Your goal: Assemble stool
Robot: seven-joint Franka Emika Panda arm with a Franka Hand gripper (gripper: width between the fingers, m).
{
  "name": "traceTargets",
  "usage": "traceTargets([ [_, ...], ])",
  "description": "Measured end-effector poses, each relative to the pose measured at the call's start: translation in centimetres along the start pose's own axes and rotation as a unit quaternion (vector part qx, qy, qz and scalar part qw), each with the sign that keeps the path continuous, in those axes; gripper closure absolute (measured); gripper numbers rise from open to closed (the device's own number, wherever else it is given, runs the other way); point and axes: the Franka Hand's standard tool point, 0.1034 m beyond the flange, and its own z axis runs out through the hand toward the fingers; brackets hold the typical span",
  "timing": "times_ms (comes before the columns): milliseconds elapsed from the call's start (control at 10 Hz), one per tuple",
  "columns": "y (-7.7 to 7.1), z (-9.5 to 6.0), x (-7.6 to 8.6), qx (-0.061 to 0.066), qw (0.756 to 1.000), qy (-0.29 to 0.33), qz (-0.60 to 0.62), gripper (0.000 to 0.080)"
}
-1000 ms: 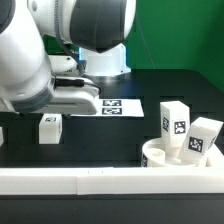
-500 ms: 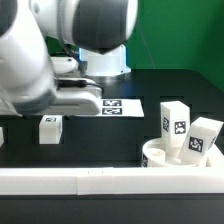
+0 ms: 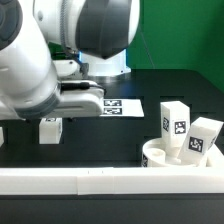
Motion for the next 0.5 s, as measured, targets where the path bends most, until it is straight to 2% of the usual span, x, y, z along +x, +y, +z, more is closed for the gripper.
traceTargets([
  [400,0.2,1.8,0.5,-0.002,1.000,0.004,0.010,0.0151],
  [500,0.4,2.1,0.5,-0.002,1.000,0.002,0.013,0.0277],
])
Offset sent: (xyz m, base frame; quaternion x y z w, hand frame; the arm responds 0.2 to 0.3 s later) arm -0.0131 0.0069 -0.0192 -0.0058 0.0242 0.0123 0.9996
